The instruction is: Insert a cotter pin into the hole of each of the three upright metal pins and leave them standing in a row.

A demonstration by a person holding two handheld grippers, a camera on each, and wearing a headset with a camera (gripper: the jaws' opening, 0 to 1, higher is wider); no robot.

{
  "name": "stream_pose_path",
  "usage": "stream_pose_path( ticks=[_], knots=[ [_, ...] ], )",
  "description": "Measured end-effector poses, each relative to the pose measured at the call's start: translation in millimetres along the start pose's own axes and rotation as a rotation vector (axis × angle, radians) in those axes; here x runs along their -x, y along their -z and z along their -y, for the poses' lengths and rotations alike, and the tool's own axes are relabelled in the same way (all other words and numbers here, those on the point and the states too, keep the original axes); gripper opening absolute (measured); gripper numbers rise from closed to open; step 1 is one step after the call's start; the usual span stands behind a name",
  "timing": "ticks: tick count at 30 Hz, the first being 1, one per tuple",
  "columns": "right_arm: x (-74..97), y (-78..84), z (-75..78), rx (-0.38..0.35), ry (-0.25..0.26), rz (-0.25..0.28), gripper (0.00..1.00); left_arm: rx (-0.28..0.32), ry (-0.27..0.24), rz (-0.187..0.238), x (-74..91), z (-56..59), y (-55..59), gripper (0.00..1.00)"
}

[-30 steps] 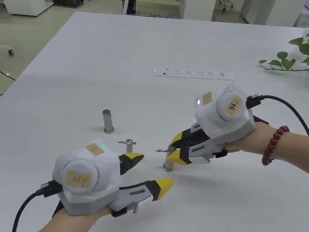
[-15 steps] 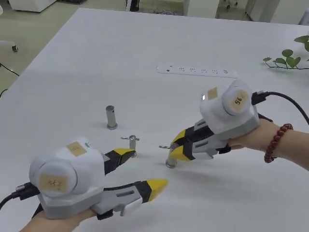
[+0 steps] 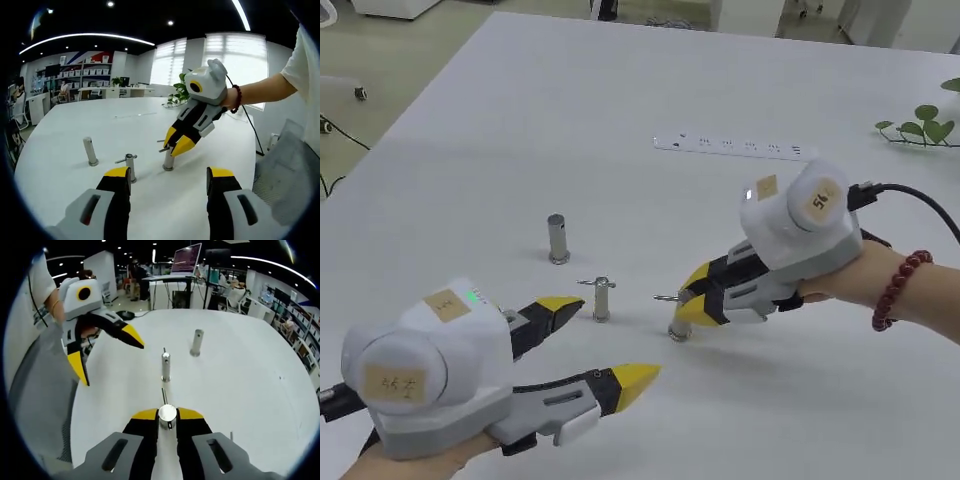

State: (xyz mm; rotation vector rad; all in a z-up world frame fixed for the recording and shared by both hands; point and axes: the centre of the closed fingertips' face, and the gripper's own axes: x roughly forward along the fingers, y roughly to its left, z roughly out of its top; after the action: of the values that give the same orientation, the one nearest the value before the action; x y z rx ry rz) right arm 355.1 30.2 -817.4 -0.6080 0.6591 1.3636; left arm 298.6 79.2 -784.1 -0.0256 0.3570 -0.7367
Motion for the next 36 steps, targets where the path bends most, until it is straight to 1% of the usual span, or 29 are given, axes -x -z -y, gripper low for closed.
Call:
stream_pose_path(
  ticks=[6,9,13,16,23,31,36],
  knots=[
    [-2.5,-5.3,1.2,0.008,0.001,0.003,0.13,0.005,-0.02,0.011,2.9,-5.4,-2.4,0.62],
    [-3.9,-5.8,1.0,0.016,-0.005,-0.003,0.13,0.013,-0.026,0.015,4.3,-8.4,-3.3,0.63],
    [-4.6,-6.2,3.1,0.015,-0.003,-0.005,0.13,0.018,-0.032,0.014,5.7,-11.2,-3.5,0.63],
    [-5.2,-6.7,3.6,0.015,-0.012,-0.005,0.13,0.025,-0.037,0.013,6.2,-13.4,-3.0,0.63],
    [-6.8,-7.8,7.1,0.008,-0.013,0.002,0.13,0.033,-0.035,0.01,5.7,-12.5,-1.7,0.63],
    [-7.1,-8.0,7.2,0.0,-0.027,0.006,0.14,0.037,-0.034,0.008,5.2,-12.1,-0.9,0.62],
    [-7.2,-8.1,6.8,0.007,-0.031,0.012,0.15,0.039,-0.034,0.003,5.2,-12.6,0.5,0.62]
  ],
)
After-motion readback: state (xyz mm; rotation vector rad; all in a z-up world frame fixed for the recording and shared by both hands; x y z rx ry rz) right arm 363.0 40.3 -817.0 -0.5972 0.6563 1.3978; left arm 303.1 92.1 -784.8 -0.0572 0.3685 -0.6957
